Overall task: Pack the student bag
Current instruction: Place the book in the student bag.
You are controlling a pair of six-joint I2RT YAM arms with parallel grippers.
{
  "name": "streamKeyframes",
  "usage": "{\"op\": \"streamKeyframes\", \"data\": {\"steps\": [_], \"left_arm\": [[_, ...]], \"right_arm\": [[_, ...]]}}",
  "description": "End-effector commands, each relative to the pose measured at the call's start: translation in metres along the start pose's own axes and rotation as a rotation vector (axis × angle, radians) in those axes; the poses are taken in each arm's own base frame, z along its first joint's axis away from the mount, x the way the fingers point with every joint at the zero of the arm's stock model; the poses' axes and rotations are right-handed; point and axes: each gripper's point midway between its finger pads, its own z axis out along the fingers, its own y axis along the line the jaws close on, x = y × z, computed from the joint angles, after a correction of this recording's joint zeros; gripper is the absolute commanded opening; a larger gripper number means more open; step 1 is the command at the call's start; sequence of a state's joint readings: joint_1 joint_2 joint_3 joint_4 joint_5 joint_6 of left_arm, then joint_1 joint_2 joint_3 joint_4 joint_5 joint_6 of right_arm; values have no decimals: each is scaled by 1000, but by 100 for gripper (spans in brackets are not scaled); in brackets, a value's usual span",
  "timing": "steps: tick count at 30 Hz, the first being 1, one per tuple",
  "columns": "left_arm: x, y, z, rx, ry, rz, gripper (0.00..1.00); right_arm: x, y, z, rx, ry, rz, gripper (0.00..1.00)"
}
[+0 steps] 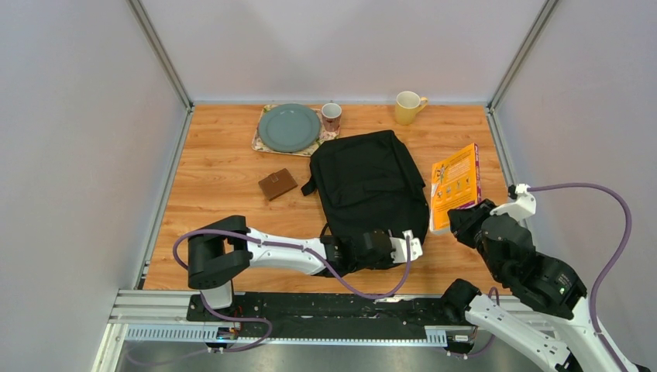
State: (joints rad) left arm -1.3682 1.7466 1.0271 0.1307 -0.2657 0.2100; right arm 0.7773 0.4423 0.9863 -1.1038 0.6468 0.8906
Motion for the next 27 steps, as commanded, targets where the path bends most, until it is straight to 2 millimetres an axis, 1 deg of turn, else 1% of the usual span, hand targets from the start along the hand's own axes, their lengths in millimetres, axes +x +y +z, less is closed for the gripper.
{"op": "streamKeyframes", "data": {"steps": [1, 2, 5, 11, 13, 15, 18, 20, 24, 25, 27], "left_arm": [[-32, 2, -8, 16, -85, -39, 51], [-37, 2, -12, 23, -108, -68, 55], [-45, -2, -17, 55, -145, -99, 59], [-49, -8, -18, 87, -157, -110, 60], [-44, -7, -14, 74, -137, -102, 61], [-33, -11, -6, 77, -100, -80, 61], [-23, -13, 2, 63, -70, -84, 61], [-19, -10, 7, 35, -62, -85, 61], [-18, -1, 13, -19, -64, -59, 59], [-19, 2, 14, -37, -62, -58, 54], [-20, 5, 14, -53, -66, -50, 50]], "right_arm": [[-16, 6, -1, -15, -64, 58, 0], [-15, 6, -1, -16, -63, 60, 0], [-14, 6, 0, -16, -59, 64, 0], [-13, 6, -1, -18, -58, 63, 0], [-14, 6, -1, -20, -62, 66, 0], [-15, 5, -2, -19, -65, 69, 0], [-16, 6, -2, -23, -64, 69, 0], [-16, 6, -3, -25, -66, 72, 0], [-15, 6, -2, -24, -63, 71, 0], [-15, 6, -3, -26, -64, 74, 0], [-15, 6, -2, -24, -63, 71, 0]]}}
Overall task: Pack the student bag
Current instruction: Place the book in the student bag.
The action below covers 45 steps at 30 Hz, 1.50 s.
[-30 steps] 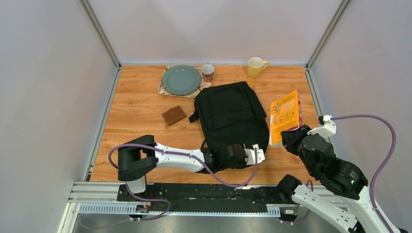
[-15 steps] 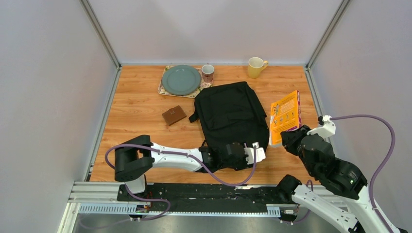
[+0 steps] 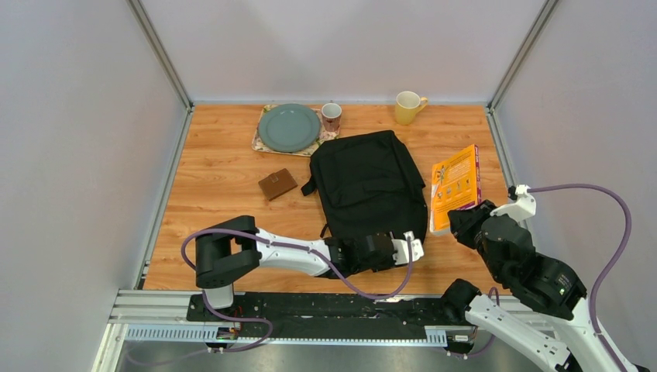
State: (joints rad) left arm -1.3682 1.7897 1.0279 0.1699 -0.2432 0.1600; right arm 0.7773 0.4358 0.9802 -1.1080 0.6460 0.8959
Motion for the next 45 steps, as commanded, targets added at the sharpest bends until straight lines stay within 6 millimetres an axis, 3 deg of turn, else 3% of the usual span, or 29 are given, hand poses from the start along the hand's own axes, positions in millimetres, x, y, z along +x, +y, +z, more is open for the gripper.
{"op": "streamKeyframes", "data": {"steps": [1, 3, 4, 11, 14, 21, 24, 29, 33, 39, 45], "left_arm": [[-28, 19, 2, -93, -69, -1, 42], [-32, 22, -2, -107, -83, 4, 35], [-36, 26, -4, -118, -90, 6, 26], [-51, 29, -16, -104, -111, 19, 11], [-61, 29, -23, -85, -126, 14, 0], [-73, 34, -33, -82, -132, 19, 0], [-72, 54, -37, -184, -102, 25, 0], [-93, 113, -56, -355, -85, -13, 0], [-117, 150, -73, -390, -112, -72, 0], [-153, 170, -88, -436, -144, -67, 0], [-173, 178, -102, -462, -245, -106, 0]], "right_arm": [[-17, 7, -2, -25, -66, 68, 0], [-17, 7, -2, -24, -67, 68, 0], [-17, 8, -2, -27, -68, 69, 0], [-15, 7, -1, -22, -64, 67, 0], [-15, 5, -2, -20, -64, 68, 0], [-14, 2, -5, -19, -60, 79, 0], [-16, 0, -9, -23, -60, 90, 0], [-14, -9, -17, -7, -41, 116, 0], [-1, -22, -27, 1, 17, 167, 0], [22, -26, -45, -74, 124, 267, 0], [56, 3, -56, -207, 323, 312, 0]]}}
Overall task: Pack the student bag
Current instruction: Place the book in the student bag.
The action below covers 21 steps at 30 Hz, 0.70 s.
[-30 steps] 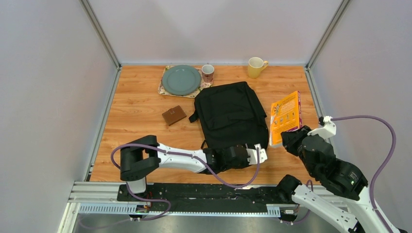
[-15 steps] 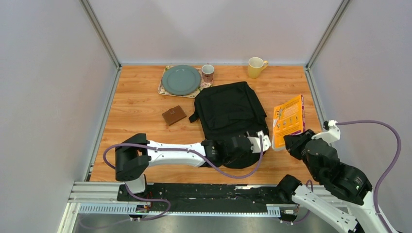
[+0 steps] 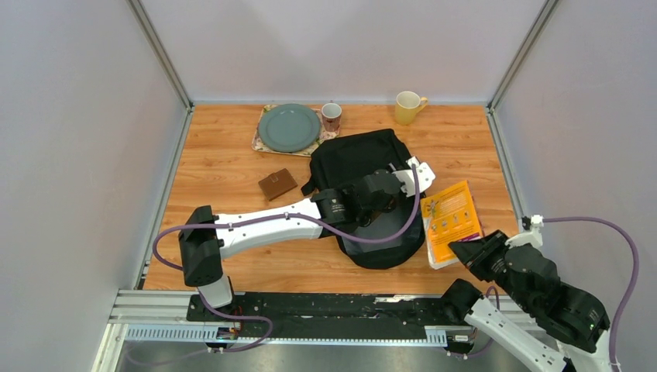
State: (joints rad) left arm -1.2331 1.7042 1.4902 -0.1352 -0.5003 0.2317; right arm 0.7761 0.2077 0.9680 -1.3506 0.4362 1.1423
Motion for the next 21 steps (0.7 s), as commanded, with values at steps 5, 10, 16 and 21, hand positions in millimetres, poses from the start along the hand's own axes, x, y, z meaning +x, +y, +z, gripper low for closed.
{"op": "streamKeyframes", "data": {"steps": [5, 10, 16, 21], "left_arm": [[-61, 32, -29, -56, -183, -74, 0], [-71, 35, -27, -63, -179, -70, 0], [-78, 33, -32, -30, -205, -103, 0], [-76, 26, -36, 11, -198, -113, 0]], "right_arm": [[41, 47, -10, -212, 244, 136, 0], [73, 53, -13, -239, 414, 160, 0], [94, 84, 21, -350, 463, 222, 0], [96, 120, 53, -466, 431, 241, 0]]}}
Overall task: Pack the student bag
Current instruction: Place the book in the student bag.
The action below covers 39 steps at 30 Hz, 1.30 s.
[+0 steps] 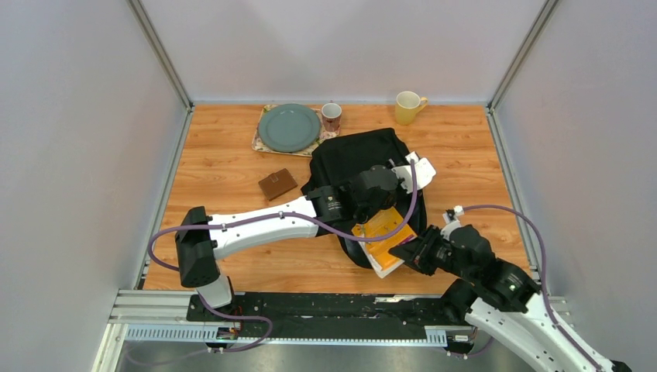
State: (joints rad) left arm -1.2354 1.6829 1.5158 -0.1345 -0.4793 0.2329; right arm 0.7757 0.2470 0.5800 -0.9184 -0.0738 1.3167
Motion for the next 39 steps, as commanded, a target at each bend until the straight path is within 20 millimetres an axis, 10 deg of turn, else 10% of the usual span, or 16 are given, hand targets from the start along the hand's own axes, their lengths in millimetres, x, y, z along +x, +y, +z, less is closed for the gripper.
{"op": "streamKeyframes", "data": {"steps": [1, 16, 26, 28, 32, 39], "left_arm": [[-55, 18, -27, 5, -146, -93, 0], [-49, 18, -44, 40, -156, -145, 0], [-36, 2, -40, 90, -132, -180, 0], [-35, 2, -41, 91, -132, -188, 0], [-27, 0, -41, 93, -107, -188, 0], [-12, 2, -46, 79, -105, -199, 0]], "right_arm": [[-17, 82, 13, -309, -53, -10, 0], [-97, 39, 84, -232, -350, 290, 0], [-145, 46, 135, -189, -483, 311, 0], [-151, 57, 147, -167, -461, 283, 4], [-143, 13, 173, -26, -386, 277, 17], [-127, -34, 152, 107, -334, 167, 49]]}}
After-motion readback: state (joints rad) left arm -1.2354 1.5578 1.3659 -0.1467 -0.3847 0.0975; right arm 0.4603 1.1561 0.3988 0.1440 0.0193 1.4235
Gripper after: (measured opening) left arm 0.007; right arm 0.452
